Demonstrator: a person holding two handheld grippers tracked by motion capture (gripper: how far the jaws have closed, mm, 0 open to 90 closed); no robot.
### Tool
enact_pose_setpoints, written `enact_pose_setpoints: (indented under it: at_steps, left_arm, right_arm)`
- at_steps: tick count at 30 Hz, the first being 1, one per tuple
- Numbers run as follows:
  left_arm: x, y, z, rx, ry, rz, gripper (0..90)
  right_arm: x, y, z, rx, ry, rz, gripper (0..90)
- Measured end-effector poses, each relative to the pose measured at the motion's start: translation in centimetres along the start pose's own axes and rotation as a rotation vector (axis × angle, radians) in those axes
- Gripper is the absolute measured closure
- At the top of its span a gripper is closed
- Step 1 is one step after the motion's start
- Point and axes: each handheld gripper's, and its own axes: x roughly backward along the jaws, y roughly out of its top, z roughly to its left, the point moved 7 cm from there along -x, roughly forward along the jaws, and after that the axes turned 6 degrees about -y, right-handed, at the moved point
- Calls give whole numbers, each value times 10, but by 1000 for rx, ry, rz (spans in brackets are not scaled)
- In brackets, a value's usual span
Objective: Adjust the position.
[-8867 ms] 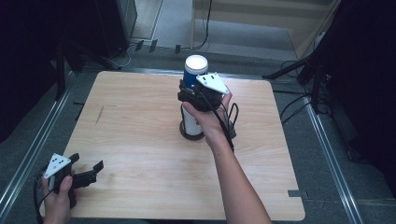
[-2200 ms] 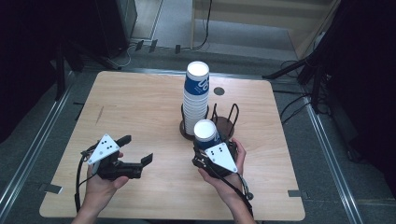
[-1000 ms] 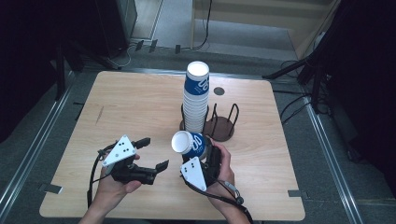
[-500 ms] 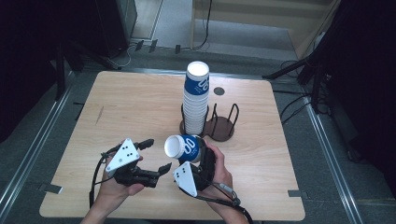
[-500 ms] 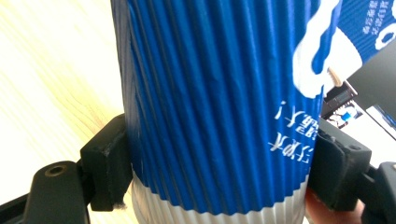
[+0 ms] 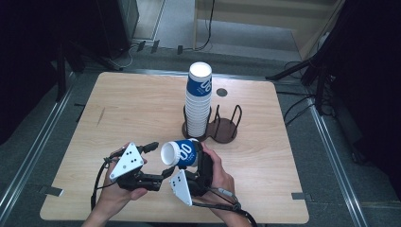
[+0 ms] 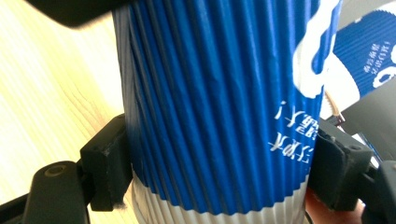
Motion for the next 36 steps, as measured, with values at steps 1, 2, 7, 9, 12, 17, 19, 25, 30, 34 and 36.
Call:
enact_pose_setpoints:
  at_steps: [1, 2, 7, 9, 12, 17, 19, 25, 30, 34, 36]
  left_arm:
    - [0, 0, -1, -2, -3, 0, 143]
    - [0, 0, -1, -9, -2, 1, 148]
    - [0, 1, -3, -21, -3, -8, 160]
    - [0, 1, -3, -30, -2, -9, 169]
    - [1, 1, -3, -24, -8, -13, 170]
    - [-1, 1, -5, -31, -15, -16, 220]
    - [-1, 1, -6, -31, -16, -17, 220]
    - [-1, 1, -7, -32, -28, -21, 243]
    - [-2, 1, -8, -29, -39, -18, 264]
    - [-3, 0, -9, -22, -34, -10, 274]
    - [-4, 0, -9, -14, -34, -7, 277]
  right_arm:
    - [0, 0, 1, 6, 2, -2, 198]
    - [1, 1, 2, 23, 3, -5, 198]
    - [2, 4, 5, 45, 7, -10, 197]
    - [2, 4, 6, 50, 11, -13, 197]
    - [3, 5, 8, 61, 13, -17, 196]
    - [3, 6, 10, 87, 12, -26, 195]
    - [4, 7, 11, 89, 14, -31, 195]
    - [5, 8, 12, 111, 23, -47, 194]
    - [5, 7, 12, 122, 26, -55, 190]
    - [4, 6, 12, 128, 24, -53, 178]
    - [4, 5, 12, 119, 34, -47, 168]
